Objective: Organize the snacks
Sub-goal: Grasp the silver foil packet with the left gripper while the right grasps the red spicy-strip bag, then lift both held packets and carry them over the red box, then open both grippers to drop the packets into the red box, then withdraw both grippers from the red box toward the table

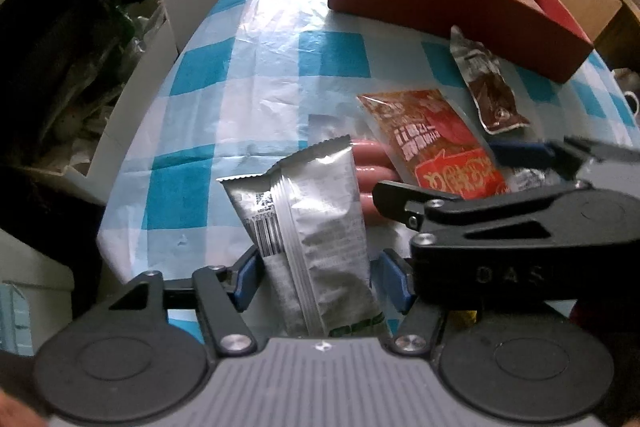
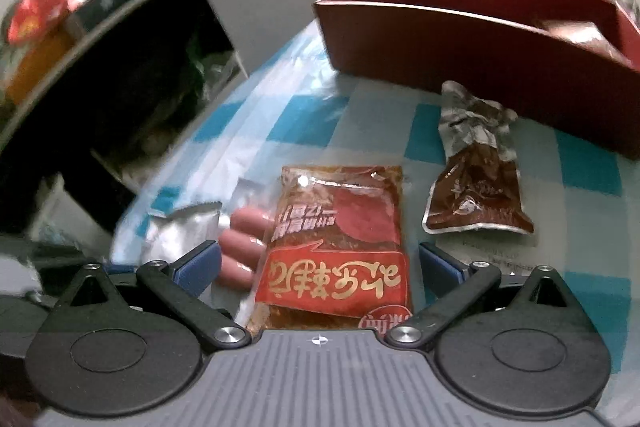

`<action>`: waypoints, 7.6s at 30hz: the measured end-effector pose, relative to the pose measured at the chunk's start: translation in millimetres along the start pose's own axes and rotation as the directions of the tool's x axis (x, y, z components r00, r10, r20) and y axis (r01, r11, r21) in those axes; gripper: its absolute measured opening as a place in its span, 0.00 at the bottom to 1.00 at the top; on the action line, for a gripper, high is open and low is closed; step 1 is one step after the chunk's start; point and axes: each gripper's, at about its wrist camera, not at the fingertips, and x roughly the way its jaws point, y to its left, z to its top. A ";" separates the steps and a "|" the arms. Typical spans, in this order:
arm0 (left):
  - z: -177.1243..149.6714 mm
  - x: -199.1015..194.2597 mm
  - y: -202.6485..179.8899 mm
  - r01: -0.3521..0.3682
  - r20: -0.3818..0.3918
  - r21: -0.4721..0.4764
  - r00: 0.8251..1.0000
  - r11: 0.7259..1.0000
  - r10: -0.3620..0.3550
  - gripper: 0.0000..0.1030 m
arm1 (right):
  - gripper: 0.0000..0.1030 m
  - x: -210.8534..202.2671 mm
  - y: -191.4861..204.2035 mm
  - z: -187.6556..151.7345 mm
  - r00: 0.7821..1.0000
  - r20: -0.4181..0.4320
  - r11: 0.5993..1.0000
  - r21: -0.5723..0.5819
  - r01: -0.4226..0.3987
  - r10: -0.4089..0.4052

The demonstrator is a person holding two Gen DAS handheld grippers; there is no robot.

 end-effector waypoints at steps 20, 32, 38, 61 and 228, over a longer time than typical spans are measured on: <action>0.4 -2.7 20.5 0.076 -0.030 -0.166 0.996 0.983 -0.082 0.67 | 0.73 -61.9 -13.8 16.8 0.998 0.058 0.999 0.036 -0.006 0.004; -1.9 -7.5 18.4 -0.029 0.028 -0.179 0.999 0.983 0.034 0.36 | 0.73 -77.2 -24.0 23.9 0.993 0.111 0.998 0.047 -0.040 0.034; 2.8 -31.0 17.1 0.019 0.106 -0.191 0.994 0.981 0.002 0.36 | 0.73 -82.7 -24.7 27.0 0.990 0.137 0.998 0.052 -0.041 0.034; 72.4 -37.2 -27.6 0.052 0.254 -0.084 0.967 0.995 -0.030 0.36 | 0.73 -79.4 -51.6 43.7 0.984 0.167 0.993 0.115 0.037 -0.056; 190.3 5.9 -94.7 -0.086 0.385 0.051 0.921 0.995 0.060 0.71 | 0.87 -46.3 -143.3 114.4 0.957 0.173 0.955 0.227 0.190 -0.232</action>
